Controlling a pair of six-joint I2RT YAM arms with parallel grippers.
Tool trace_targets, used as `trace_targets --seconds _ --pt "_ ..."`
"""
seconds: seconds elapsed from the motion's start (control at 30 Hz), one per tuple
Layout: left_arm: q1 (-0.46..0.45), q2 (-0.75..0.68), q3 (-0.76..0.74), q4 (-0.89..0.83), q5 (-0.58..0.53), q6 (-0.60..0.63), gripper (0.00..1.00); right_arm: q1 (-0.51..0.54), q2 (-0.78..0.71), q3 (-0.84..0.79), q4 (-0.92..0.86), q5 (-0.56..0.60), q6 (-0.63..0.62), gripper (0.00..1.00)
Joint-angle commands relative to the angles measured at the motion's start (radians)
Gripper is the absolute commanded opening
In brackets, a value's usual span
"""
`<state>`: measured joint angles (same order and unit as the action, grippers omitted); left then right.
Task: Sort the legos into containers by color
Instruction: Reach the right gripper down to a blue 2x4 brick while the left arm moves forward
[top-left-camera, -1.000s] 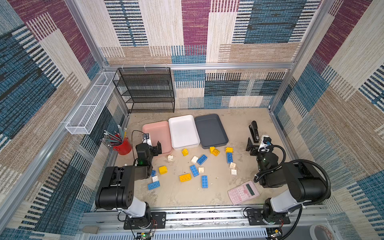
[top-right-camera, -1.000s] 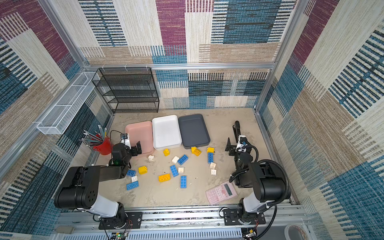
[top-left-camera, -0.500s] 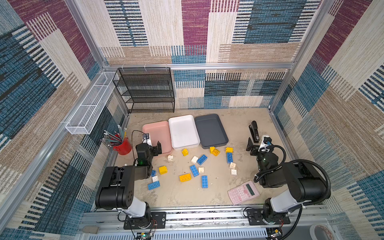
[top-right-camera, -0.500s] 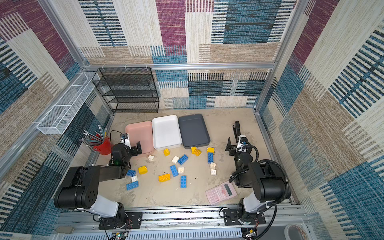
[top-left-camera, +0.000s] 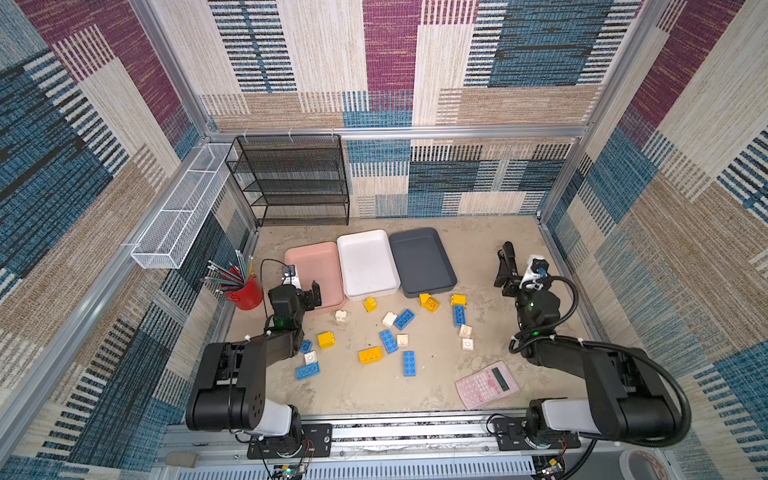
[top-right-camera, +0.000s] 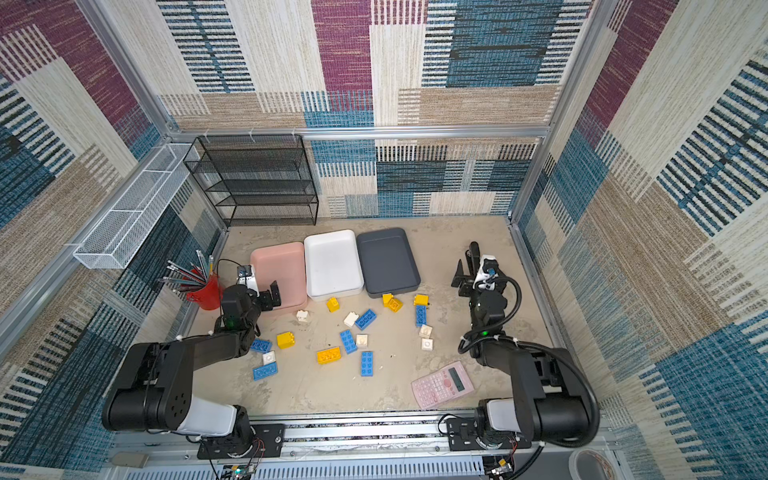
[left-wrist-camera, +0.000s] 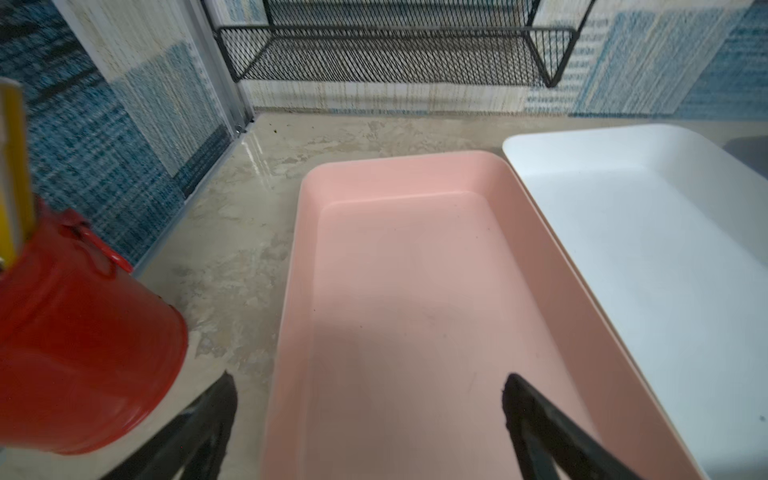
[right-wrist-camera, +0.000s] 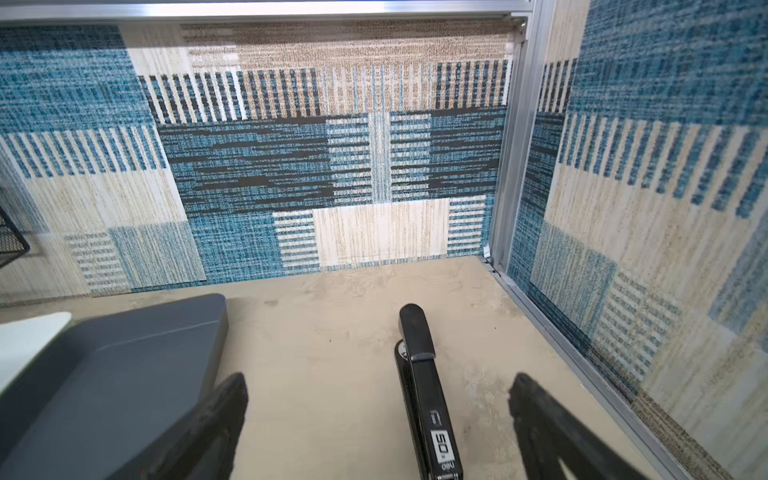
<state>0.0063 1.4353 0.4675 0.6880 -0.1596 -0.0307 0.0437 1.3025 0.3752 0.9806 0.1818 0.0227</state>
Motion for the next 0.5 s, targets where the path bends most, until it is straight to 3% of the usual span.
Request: trace_targets --seconds 0.0,0.17,0.33,0.47 --pt "-0.008 -0.099 0.076 -0.238 -0.081 -0.024 1.00 0.021 -0.108 0.096 -0.404 0.090 0.066 0.99" --pt "-0.072 -0.214 0.279 -0.676 -0.253 -0.198 1.00 0.120 -0.184 0.257 -0.755 0.210 0.121 0.99" --pt "-0.254 -0.302 0.406 -0.980 -0.347 -0.302 1.00 0.277 -0.233 0.348 -1.001 0.232 0.168 0.99" --pt "-0.389 -0.401 0.443 -1.177 -0.314 -0.384 1.00 0.442 -0.264 0.400 -1.179 0.236 0.260 0.99"
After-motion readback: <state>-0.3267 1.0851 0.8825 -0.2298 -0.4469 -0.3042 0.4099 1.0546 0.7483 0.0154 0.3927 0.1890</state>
